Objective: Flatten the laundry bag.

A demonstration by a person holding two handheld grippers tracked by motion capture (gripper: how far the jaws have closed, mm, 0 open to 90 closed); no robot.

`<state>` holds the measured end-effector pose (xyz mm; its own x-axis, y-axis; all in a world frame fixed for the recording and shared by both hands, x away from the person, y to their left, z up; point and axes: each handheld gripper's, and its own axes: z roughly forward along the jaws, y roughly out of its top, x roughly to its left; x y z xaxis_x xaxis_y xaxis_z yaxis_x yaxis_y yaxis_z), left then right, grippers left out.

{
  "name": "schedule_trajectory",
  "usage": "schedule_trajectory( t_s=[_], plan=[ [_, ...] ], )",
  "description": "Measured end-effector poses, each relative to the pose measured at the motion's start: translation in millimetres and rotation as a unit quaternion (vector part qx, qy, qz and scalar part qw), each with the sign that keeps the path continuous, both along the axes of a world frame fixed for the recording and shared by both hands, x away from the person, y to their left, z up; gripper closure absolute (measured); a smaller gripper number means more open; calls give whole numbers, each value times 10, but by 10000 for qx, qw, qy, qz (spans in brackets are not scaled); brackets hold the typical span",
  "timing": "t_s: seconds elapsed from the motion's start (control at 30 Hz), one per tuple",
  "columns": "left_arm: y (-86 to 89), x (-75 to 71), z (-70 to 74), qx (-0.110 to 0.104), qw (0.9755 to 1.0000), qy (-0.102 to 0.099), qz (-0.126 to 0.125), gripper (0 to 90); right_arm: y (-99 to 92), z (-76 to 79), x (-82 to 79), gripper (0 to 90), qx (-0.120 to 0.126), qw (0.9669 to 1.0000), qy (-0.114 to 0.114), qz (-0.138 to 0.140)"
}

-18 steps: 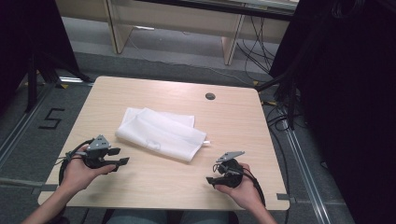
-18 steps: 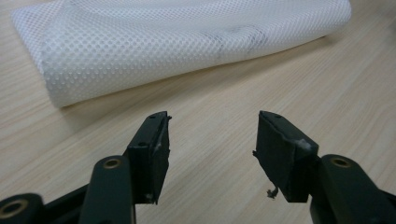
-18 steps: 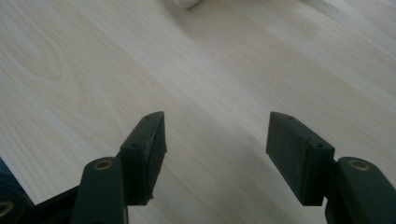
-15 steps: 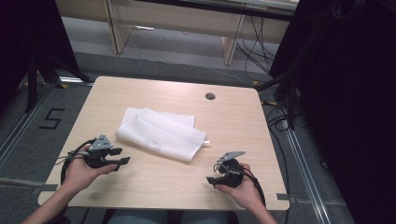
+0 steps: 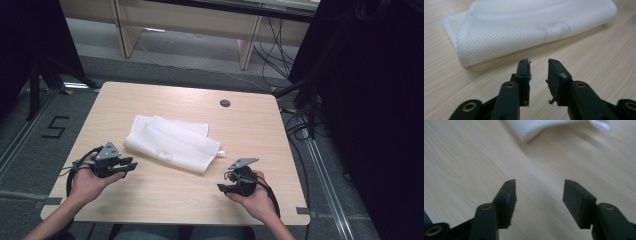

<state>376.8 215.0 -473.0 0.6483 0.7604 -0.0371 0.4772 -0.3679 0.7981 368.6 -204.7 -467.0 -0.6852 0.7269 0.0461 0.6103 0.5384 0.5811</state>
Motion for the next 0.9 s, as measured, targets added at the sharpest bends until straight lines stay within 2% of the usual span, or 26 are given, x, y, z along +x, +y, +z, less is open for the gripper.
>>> schedule_trajectory(
  t_s=[0.03,0.07,0.13,0.23,0.27,0.3,0.37,0.4,0.5,0.6,0.67,0.8,0.87,0.9],
  plan=[
    [-13,1,36,21,10000,-40,13,750,64,3,-10,541,57,9999,-157,-2],
    [-16,3,62,148,9999,-56,2,771,123,46,-24,614,1,9998,-117,148],
    [-54,28,92,271,9995,-158,-11,812,220,95,-39,712,-153,9995,99,257],
    [-80,86,107,205,9997,-102,-9,841,306,107,-24,781,-81,9992,262,287],
    [-92,119,106,140,9997,-162,81,847,321,101,-8,794,-43,9993,247,273],
    [-85,144,120,155,9998,-75,56,847,338,119,13,804,-4,9989,371,276],
    [-104,226,122,113,9997,-158,177,843,378,126,58,813,48,9989,378,255],
    [-107,263,136,151,9997,-87,148,844,408,140,104,814,79,9986,410,317],
    [-168,374,152,147,9997,-118,128,860,542,137,205,810,160,9978,508,386],
    [-240,482,168,210,9996,-177,76,865,701,105,304,780,105,9953,786,555],
    [-285,546,179,228,9996,-154,81,863,771,75,357,773,59,9954,840,468],
    [-346,644,175,317,9993,-162,72,865,815,33,450,825,83,9972,703,228],
    [-375,698,155,388,9992,-122,10,857,830,29,474,847,133,9969,770,74],
    [-379,734,147,472,9987,-100,-160,842,833,22,499,851,122,9973,720,122]
  ],
)
